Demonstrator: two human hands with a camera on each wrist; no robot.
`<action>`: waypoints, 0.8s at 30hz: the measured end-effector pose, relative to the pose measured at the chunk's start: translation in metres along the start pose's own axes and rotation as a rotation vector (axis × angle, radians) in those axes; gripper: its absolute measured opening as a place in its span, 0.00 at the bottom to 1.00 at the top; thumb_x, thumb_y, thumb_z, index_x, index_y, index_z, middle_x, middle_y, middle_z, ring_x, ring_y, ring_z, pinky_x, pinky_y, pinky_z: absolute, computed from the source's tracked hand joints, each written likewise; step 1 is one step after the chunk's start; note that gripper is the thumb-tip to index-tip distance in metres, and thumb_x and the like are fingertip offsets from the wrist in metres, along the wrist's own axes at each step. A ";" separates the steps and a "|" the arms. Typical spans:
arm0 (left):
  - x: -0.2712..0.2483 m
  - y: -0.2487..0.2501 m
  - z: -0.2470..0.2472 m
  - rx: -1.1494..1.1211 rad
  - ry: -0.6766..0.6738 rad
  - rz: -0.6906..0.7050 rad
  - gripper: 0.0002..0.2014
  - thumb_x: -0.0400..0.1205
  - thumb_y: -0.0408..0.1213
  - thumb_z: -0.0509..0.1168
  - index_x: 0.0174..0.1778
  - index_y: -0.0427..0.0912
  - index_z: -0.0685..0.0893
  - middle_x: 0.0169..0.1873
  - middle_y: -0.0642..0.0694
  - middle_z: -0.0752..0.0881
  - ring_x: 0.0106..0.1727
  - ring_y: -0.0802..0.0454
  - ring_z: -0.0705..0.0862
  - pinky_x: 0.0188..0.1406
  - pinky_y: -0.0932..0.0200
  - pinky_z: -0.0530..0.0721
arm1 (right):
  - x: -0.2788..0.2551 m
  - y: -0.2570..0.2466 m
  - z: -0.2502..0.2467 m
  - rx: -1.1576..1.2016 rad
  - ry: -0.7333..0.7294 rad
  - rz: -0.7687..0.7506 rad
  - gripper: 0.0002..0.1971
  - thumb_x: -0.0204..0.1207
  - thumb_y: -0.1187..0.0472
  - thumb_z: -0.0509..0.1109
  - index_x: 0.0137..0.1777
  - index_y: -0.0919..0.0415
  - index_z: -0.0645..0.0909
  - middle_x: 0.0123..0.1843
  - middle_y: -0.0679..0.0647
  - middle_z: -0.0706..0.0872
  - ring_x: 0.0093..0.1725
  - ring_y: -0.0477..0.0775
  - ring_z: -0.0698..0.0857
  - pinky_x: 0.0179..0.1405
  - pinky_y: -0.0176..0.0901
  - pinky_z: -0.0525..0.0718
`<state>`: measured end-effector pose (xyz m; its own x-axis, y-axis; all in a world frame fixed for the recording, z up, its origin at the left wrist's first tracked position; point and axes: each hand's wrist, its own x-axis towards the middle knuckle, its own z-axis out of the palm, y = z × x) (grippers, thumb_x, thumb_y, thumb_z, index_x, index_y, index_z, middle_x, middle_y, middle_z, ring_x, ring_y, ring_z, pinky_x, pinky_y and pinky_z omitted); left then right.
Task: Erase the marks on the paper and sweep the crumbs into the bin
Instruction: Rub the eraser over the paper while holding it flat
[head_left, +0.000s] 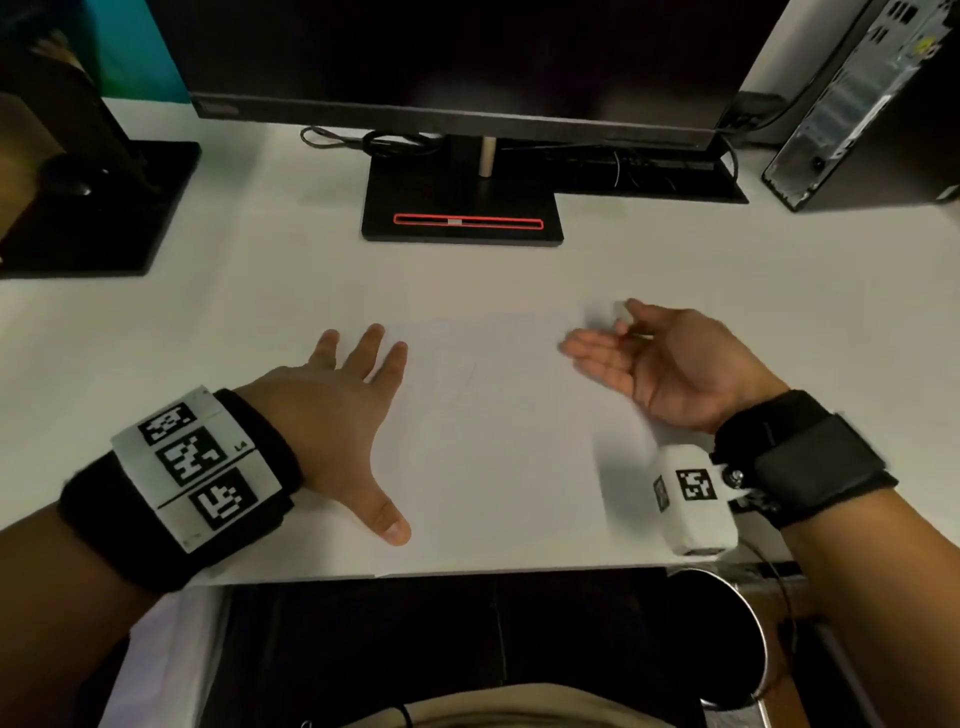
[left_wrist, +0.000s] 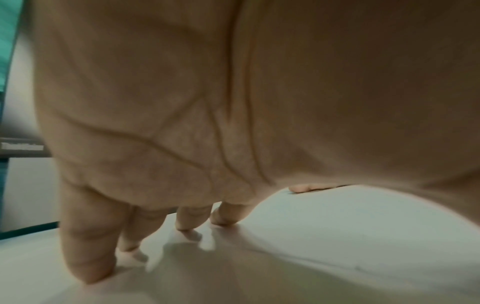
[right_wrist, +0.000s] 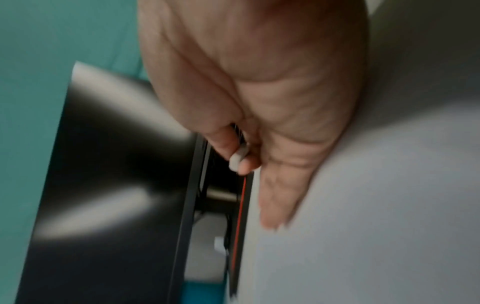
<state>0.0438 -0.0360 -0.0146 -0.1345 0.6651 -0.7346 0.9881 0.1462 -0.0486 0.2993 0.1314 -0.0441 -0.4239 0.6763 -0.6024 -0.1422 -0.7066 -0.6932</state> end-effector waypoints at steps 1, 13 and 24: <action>0.000 -0.001 0.001 0.003 -0.001 0.000 0.84 0.49 0.80 0.74 0.80 0.51 0.18 0.79 0.50 0.18 0.84 0.38 0.27 0.82 0.35 0.59 | 0.003 -0.010 -0.011 0.057 0.105 -0.095 0.15 0.90 0.55 0.60 0.42 0.61 0.75 0.63 0.68 0.88 0.57 0.66 0.93 0.55 0.57 0.92; 0.002 -0.002 0.001 0.013 -0.009 0.029 0.81 0.48 0.81 0.73 0.78 0.59 0.17 0.79 0.49 0.17 0.83 0.36 0.25 0.81 0.35 0.60 | -0.057 0.029 0.022 -0.640 -0.300 0.122 0.15 0.82 0.54 0.69 0.47 0.70 0.81 0.45 0.68 0.91 0.43 0.65 0.93 0.46 0.53 0.93; 0.005 0.006 0.002 -0.001 0.077 0.006 0.74 0.57 0.81 0.70 0.83 0.58 0.23 0.84 0.44 0.25 0.85 0.29 0.33 0.80 0.34 0.61 | -0.045 0.036 0.070 -1.535 -0.295 -0.041 0.19 0.88 0.51 0.62 0.41 0.62 0.81 0.35 0.56 0.92 0.26 0.51 0.88 0.28 0.41 0.87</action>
<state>0.0491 -0.0333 -0.0193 -0.1344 0.7199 -0.6809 0.9888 0.1428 -0.0442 0.2508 0.0613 -0.0146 -0.6227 0.4959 -0.6052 0.7785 0.3155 -0.5425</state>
